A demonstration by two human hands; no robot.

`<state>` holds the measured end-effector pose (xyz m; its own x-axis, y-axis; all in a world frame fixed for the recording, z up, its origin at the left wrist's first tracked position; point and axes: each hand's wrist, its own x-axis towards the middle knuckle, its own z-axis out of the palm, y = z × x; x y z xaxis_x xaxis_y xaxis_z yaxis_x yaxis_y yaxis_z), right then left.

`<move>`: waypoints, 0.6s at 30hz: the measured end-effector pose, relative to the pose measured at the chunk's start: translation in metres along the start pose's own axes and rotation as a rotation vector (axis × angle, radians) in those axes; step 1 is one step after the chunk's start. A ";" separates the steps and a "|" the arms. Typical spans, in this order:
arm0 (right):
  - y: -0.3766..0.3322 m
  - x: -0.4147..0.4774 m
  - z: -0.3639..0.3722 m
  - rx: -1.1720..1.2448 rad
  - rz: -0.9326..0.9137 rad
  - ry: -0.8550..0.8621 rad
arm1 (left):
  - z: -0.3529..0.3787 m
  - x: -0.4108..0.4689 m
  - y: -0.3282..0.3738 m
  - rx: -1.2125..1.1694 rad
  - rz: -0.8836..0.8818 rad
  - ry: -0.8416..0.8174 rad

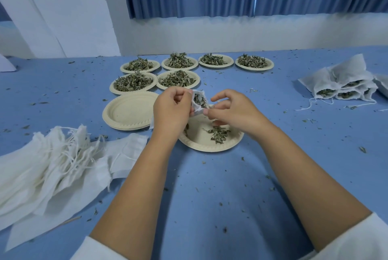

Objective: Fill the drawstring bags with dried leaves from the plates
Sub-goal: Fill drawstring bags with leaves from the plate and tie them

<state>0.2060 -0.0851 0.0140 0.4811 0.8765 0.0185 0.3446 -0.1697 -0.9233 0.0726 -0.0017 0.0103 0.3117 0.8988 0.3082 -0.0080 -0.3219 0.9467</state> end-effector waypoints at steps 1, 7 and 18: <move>0.000 -0.001 0.002 0.055 -0.019 0.019 | 0.000 0.000 0.000 0.010 0.003 -0.002; -0.003 0.002 0.005 -0.041 -0.218 0.205 | 0.001 -0.003 0.000 0.090 0.057 -0.045; -0.003 -0.006 0.019 -0.408 -0.336 -0.059 | 0.001 -0.005 0.001 0.129 0.110 -0.190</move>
<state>0.1868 -0.0810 0.0093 0.2481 0.9344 0.2556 0.7631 -0.0259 -0.6458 0.0721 -0.0064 0.0095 0.4890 0.7881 0.3738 0.0660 -0.4608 0.8851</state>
